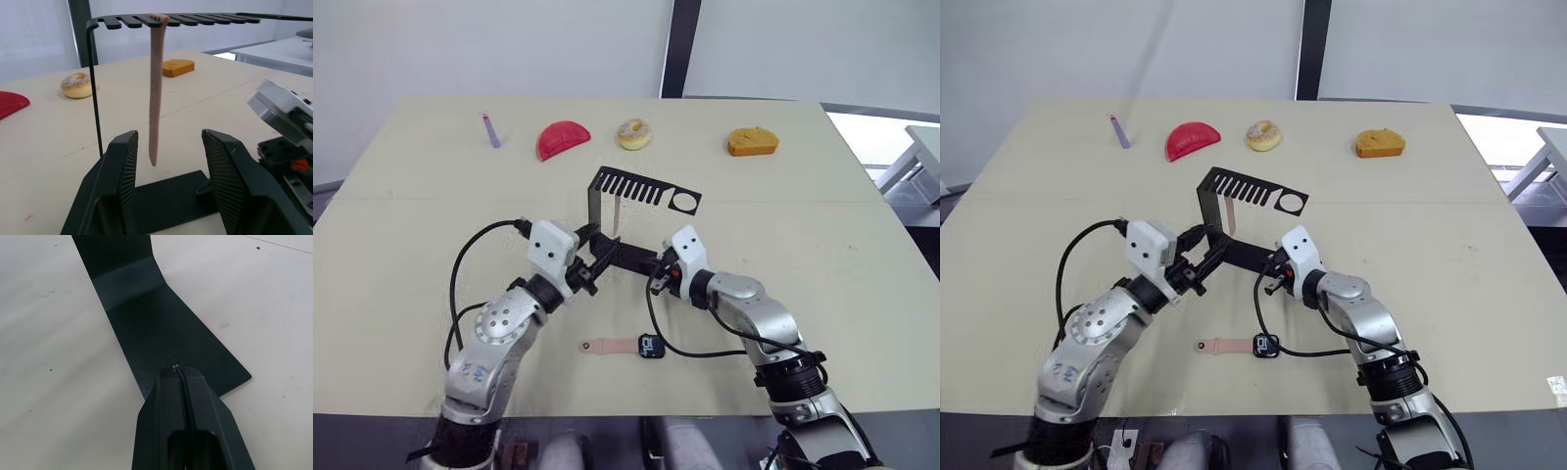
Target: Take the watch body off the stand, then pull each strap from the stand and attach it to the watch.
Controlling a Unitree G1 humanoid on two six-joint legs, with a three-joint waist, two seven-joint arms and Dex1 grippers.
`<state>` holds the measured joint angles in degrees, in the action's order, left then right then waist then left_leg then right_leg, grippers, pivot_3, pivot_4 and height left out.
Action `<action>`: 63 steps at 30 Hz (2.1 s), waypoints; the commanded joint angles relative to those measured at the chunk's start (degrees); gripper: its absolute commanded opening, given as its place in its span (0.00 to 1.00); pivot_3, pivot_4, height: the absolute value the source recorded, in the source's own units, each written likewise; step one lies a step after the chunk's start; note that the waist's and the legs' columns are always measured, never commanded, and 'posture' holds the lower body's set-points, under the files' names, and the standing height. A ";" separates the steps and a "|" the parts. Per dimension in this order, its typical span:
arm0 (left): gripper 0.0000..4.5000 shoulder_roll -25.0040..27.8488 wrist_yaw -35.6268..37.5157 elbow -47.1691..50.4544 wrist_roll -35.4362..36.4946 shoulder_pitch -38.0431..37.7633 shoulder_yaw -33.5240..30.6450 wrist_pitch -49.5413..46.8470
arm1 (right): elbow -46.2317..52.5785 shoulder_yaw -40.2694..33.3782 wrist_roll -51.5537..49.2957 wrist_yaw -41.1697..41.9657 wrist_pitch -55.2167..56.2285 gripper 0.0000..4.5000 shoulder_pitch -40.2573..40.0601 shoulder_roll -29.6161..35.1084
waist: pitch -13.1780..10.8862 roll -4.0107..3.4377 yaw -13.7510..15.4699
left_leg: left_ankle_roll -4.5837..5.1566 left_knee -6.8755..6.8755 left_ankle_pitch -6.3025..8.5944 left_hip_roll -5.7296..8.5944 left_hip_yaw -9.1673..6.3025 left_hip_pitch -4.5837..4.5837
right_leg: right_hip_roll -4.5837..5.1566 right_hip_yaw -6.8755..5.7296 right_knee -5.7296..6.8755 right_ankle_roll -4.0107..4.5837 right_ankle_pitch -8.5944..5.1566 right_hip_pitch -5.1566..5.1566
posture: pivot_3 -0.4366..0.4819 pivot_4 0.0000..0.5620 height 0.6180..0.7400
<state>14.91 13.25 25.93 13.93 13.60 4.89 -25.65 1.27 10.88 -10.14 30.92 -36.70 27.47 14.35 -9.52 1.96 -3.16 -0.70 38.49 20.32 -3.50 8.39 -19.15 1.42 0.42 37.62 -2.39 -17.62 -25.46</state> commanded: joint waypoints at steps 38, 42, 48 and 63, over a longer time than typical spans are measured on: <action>0.02 -2.91 6.73 3.08 2.83 0.37 -3.22 4.30 | 3.71 -0.24 0.06 0.40 -2.26 0.00 -2.33 1.93 | 0.01 0.00 0.00 | 0.00 -0.06 0.00 -0.03 0.00 -0.02 | 0.01 -0.02 -0.04 -0.01 0.00 -0.01 | 0.48 0.27 0.98; 0.02 3.86 16.33 7.19 18.67 -1.03 -6.42 -6.64 | 8.35 -0.74 -0.26 2.70 1.84 0.00 -3.25 4.82 | -0.01 -0.02 0.08 | 0.00 -0.07 0.00 -0.02 -0.01 -0.03 | 0.02 -0.02 -0.07 -0.01 0.00 -0.01 | 0.48 0.27 0.98; 0.00 14.07 30.18 2.92 32.38 3.05 -7.75 -16.17 | 27.13 -11.91 -15.42 10.33 -2.64 0.12 -12.19 12.27 | -0.07 -0.08 0.47 | 0.00 -0.18 0.01 0.00 -0.09 -0.08 | 0.01 -0.09 -0.23 -0.01 0.00 -0.01 | 0.48 0.27 0.98; 0.00 12.18 49.56 -14.46 31.41 20.65 3.76 -16.63 | 38.27 -26.35 -75.80 -14.53 -15.82 0.99 -16.46 18.01 | -0.09 -0.07 0.26 | 0.02 -0.22 -0.02 0.02 -0.09 -0.08 | -0.03 0.00 -0.28 0.00 -0.01 0.04 | 0.48 0.27 0.98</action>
<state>27.46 61.52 11.40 46.06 33.45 8.04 -43.51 38.31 -16.04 -81.78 20.87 -54.45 10.32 32.82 -9.61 1.89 -2.90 -0.68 38.27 20.30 -3.47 8.30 -19.24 1.40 0.42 37.33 -2.39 -17.62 -25.43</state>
